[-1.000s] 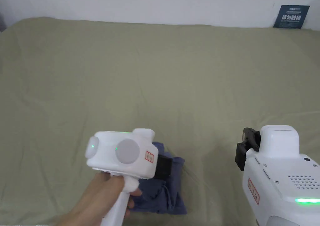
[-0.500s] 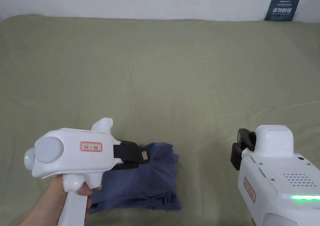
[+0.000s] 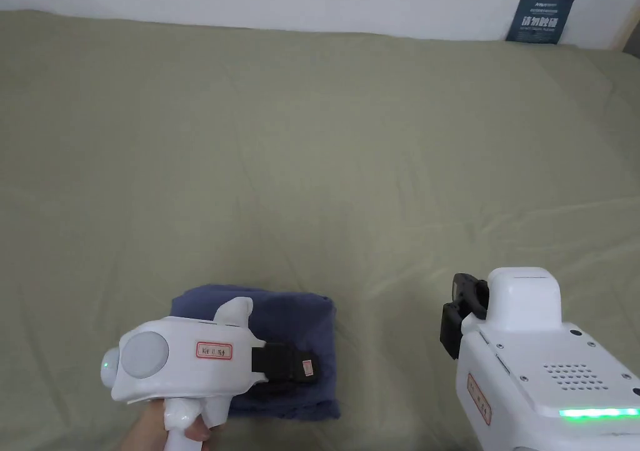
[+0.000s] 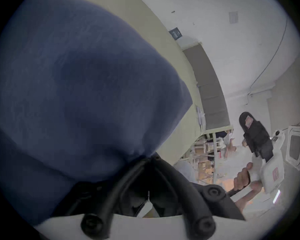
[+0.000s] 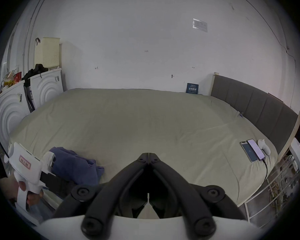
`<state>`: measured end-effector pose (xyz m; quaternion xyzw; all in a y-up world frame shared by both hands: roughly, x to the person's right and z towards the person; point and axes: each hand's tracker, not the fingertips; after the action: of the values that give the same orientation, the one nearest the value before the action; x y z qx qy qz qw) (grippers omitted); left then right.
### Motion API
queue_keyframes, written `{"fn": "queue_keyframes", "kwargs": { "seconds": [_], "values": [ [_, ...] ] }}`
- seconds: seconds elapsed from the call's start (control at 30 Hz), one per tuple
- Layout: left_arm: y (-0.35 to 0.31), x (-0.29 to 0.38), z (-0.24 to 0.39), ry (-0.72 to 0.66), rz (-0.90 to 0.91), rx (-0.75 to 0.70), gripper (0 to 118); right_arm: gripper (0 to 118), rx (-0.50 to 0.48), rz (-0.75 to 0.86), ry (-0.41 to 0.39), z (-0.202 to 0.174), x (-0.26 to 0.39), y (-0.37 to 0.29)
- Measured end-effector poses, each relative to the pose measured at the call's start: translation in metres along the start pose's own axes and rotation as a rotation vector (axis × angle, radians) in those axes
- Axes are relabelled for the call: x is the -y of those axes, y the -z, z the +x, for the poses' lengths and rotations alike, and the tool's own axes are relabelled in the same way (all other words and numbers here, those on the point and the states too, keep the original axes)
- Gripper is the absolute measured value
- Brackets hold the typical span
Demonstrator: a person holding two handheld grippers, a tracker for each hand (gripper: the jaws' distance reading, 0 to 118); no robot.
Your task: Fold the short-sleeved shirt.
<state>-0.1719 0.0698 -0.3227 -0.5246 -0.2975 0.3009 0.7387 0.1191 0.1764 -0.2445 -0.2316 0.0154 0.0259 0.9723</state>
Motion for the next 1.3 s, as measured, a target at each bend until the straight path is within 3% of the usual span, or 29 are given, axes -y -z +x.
{"fn": "queue_keyframes", "kwargs": {
  "seconds": [0.1, 0.17, 0.27, 0.3, 0.4, 0.47, 0.6, 0.7, 0.73, 0.77, 0.8, 0.83, 0.87, 0.9, 0.97, 1.07, 1.17, 1.2, 1.27, 1.3],
  "values": [
    [-0.037, 0.000, 0.007, 0.025, 0.050, 0.023, 0, 0, -0.069, -0.014, 0.001, -0.013, 0.000, 0.000],
    [-0.066, -0.004, 0.009, 0.021, 0.107, 0.027, 0, 0, -0.175, -0.050, 0.008, -0.024, 0.000, 0.004],
    [-0.111, -0.006, 0.008, 0.030, 0.192, -0.008, 0, 0, -0.397, -0.153, 0.155, -0.037, 0.003, 0.018],
    [-0.125, -0.006, 0.005, 0.029, 0.211, -0.022, 0, 0, -0.526, -0.198, 0.222, -0.040, 0.005, 0.027],
    [-0.154, -0.009, -0.008, 0.016, 0.243, -0.063, 0, 0, -0.777, -0.346, 0.440, -0.047, 0.017, 0.065],
    [-0.166, -0.010, -0.017, 0.011, 0.244, -0.102, 0, 0, -0.862, -0.429, 0.497, -0.053, 0.029, 0.091],
    [-0.174, -0.018, -0.037, -0.011, 0.224, -0.118, 0, 0, -0.950, -0.591, 0.616, -0.057, 0.058, 0.143],
    [-0.168, -0.027, -0.050, -0.025, 0.181, -0.132, 0, 0, -0.890, -0.704, 0.687, -0.057, 0.083, 0.172],
    [-0.165, -0.029, -0.054, -0.025, 0.157, -0.129, 0, 0, -0.916, -0.755, 0.735, -0.054, 0.094, 0.183],
    [-0.163, -0.031, -0.057, -0.027, 0.125, -0.115, 2, 0, -0.948, -0.795, 0.832, -0.052, 0.104, 0.189],
    [-0.159, -0.034, -0.061, -0.029, 0.094, -0.098, 10, 0, -0.965, -0.797, 0.937, -0.047, 0.109, 0.193],
    [-0.156, -0.037, -0.064, -0.033, 0.079, -0.086, 45, 0, -0.988, -0.779, 0.981, -0.043, 0.110, 0.195],
    [-0.153, -0.039, -0.067, -0.037, 0.060, -0.064, 88, 0, -0.979, -0.779, 0.960, -0.043, 0.109, 0.195],
    [-0.147, -0.042, -0.072, -0.046, 0.032, -0.019, 118, 0, -0.981, -0.790, 0.941, -0.042, 0.111, 0.196],
    [-0.135, -0.047, -0.079, -0.060, -0.032, 0.032, 118, 0, -0.983, -0.797, 0.906, -0.043, 0.106, 0.196],
    [-0.116, -0.057, -0.089, -0.087, -0.014, 0.021, 117, 0, -0.992, -0.820, 0.925, -0.042, 0.107, 0.199],
    [-0.089, -0.059, -0.098, -0.154, -0.063, 0.138, 110, 0, -1.000, -0.831, 0.934, -0.041, 0.108, 0.200],
    [-0.083, -0.056, -0.096, -0.152, -0.043, 0.143, 104, 0, -0.999, -0.834, 0.935, -0.041, 0.108, 0.200],
    [-0.075, -0.056, -0.092, -0.158, -0.014, 0.071, 80, 0, -1.000, -0.835, 0.937, -0.041, 0.108, 0.201],
    [-0.076, -0.056, -0.090, -0.150, -0.006, 0.038, 54, 0, -0.999, -0.835, 0.942, -0.040, 0.109, 0.202]
  ]
}}
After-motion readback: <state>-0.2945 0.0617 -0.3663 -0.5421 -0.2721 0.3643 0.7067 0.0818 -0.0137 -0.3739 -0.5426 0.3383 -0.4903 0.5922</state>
